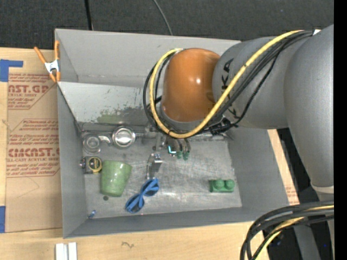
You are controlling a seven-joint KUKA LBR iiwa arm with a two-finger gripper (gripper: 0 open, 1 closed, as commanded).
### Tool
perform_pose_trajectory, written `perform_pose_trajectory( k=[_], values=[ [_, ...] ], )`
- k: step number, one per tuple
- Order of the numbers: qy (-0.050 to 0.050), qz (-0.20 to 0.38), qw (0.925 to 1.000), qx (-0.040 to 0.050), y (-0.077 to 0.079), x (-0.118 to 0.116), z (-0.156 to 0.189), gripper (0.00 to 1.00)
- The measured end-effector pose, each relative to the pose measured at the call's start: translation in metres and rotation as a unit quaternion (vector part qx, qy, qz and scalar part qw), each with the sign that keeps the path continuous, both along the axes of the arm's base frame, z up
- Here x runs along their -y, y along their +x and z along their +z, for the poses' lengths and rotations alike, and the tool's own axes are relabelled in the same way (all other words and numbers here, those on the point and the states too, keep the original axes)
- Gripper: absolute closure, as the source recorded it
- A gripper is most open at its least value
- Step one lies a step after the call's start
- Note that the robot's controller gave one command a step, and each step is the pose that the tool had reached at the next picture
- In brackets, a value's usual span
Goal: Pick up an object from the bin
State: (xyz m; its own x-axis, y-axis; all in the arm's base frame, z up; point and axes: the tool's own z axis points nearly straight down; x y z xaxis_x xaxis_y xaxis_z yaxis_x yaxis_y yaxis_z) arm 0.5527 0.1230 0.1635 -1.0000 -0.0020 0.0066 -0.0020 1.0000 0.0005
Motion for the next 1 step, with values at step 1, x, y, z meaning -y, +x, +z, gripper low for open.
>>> perform_pose_trajectory(
  k=[1],
  values=[
    [0.001, 0.056, 0.9984, 0.0062, -0.0366, -0.0123, -0.0920, 0.00]
  ],
)
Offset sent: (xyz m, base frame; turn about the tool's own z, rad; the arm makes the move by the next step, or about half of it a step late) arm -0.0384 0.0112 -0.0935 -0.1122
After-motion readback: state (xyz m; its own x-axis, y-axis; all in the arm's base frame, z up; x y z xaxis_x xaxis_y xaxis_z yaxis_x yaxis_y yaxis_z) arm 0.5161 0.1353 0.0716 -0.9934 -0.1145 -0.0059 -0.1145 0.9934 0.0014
